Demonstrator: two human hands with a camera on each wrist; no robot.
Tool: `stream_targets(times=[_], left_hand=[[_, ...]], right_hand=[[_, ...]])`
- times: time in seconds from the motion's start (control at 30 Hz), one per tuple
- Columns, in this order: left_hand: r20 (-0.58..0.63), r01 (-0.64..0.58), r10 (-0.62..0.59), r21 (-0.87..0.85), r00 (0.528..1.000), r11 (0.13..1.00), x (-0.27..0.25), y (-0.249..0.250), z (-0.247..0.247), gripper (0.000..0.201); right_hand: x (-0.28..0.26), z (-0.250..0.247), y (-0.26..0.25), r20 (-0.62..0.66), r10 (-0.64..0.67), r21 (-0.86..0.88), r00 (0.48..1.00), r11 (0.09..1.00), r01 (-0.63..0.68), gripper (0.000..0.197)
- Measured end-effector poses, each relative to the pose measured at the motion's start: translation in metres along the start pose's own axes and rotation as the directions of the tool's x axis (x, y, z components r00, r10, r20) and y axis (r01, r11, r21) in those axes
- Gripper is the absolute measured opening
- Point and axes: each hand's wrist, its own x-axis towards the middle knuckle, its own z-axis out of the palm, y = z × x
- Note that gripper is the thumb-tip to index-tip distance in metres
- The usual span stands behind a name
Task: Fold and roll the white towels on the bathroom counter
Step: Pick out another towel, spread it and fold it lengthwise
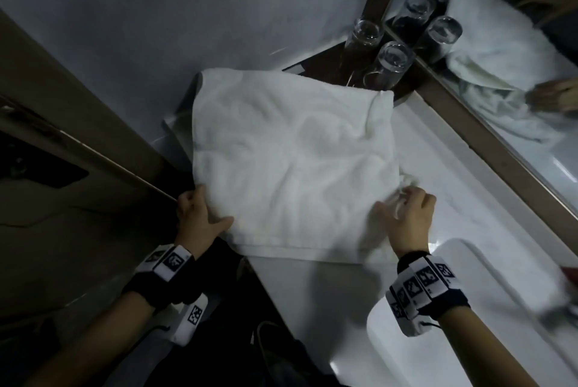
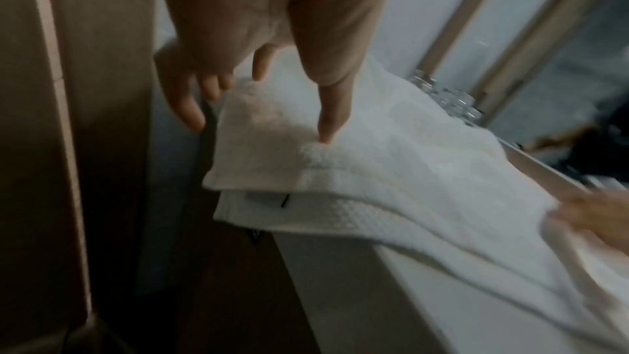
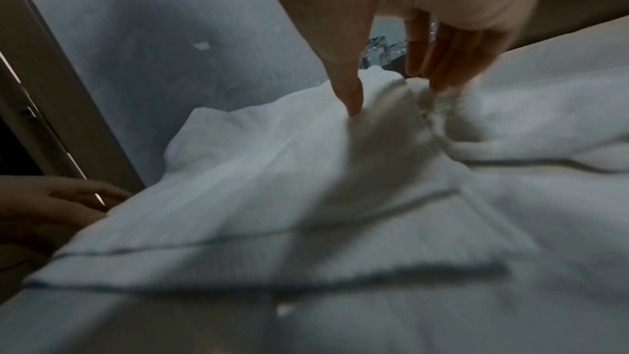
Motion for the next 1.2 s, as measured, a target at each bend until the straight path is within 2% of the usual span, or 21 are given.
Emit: stream_targets(times=[0.1, 0.17, 0.3, 0.37, 0.43, 0.53, 0.6, 0.63, 0.7, 0.77, 0.83, 0.9, 0.97, 1.03, 1.1, 1.2], left_hand=[[0.166, 0.202, -0.162, -0.264, 0.973, 0.943, 0.008, -0.013, 0.002, 0.106], [0.233, 0.289, -0.222, -0.311, 0.947, 0.905, 0.015, -0.018, 0.004, 0.104], [0.083, 0.282, -0.272, -0.161, 0.959, 0.946, 0.019, -0.024, 0.009, 0.101], [0.016, 0.230, -0.231, -0.196, 0.973, 0.953, 0.015, -0.027, 0.012, 0.096], [-0.018, 0.197, -0.214, -0.321, 0.977, 0.926, 0.009, -0.033, 0.013, 0.084], [0.026, 0.235, -0.253, -0.466, 0.967, 0.853, 0.001, -0.044, 0.011, 0.049], [0.076, 0.241, -0.239, -0.547, 0.968, 0.802, -0.005, -0.049, 0.011, 0.013], [0.093, 0.247, -0.237, -0.568, 0.967, 0.785, -0.008, -0.050, 0.010, 0.005], [0.137, 0.275, -0.243, -0.609, 0.960, 0.744, -0.011, -0.047, 0.006, 0.004], [0.156, 0.283, -0.246, -0.701, 0.957, 0.655, -0.012, -0.041, -0.005, 0.009], [0.166, 0.249, -0.202, -0.817, 0.965, 0.521, -0.013, -0.037, -0.023, 0.010], [0.175, 0.219, -0.140, -0.871, 0.975, 0.439, -0.016, -0.037, -0.038, 0.012], [0.196, 0.222, -0.105, -0.868, 0.975, 0.444, -0.024, -0.041, -0.040, 0.014], [0.205, 0.231, -0.107, -0.829, 0.973, 0.510, -0.031, -0.047, -0.033, 0.015], [0.216, 0.246, -0.121, -0.779, 0.969, 0.577, -0.035, -0.054, -0.025, 0.015], [0.220, 0.252, -0.132, -0.713, 0.966, 0.654, -0.033, -0.066, -0.017, 0.014]], right_hand=[[-0.015, -0.001, 0.016, 0.116, 0.085, 0.026, 0.990, 0.996, -0.088, 0.036], [-0.023, 0.000, 0.025, 0.166, 0.106, -0.011, 0.980, 0.994, -0.105, 0.035], [-0.028, -0.002, 0.031, 0.201, 0.207, -0.084, 0.957, 0.978, -0.193, 0.040], [-0.030, -0.003, 0.032, 0.186, 0.190, -0.098, 0.964, 0.980, -0.175, 0.035], [-0.033, -0.004, 0.031, 0.145, 0.140, -0.074, 0.979, 0.989, -0.131, 0.029], [-0.034, -0.003, 0.025, 0.161, 0.094, -0.033, 0.983, 0.995, -0.090, 0.021], [-0.033, -0.003, 0.022, 0.211, 0.118, -0.004, 0.970, 0.993, -0.120, 0.025], [-0.033, -0.004, 0.021, 0.226, 0.132, 0.026, 0.965, 0.990, -0.141, 0.026], [-0.032, -0.008, 0.018, 0.245, 0.153, 0.101, 0.957, 0.978, -0.182, 0.024], [-0.030, -0.015, 0.015, 0.235, 0.156, 0.216, 0.959, 0.954, -0.208, 0.016], [-0.029, -0.025, 0.011, 0.209, 0.157, 0.424, 0.965, 0.875, -0.234, 0.009], [-0.031, -0.033, 0.011, 0.201, 0.169, 0.584, 0.965, 0.770, -0.257, 0.013], [-0.036, -0.035, 0.014, 0.205, 0.186, 0.613, 0.961, 0.741, -0.274, 0.015], [-0.043, -0.032, 0.019, 0.189, 0.200, 0.581, 0.961, 0.767, -0.274, 0.015], [-0.048, -0.026, 0.026, 0.182, 0.212, 0.467, 0.960, 0.841, -0.274, 0.009], [-0.054, -0.020, 0.037, 0.168, 0.187, 0.227, 0.968, 0.948, -0.223, 0.012]])
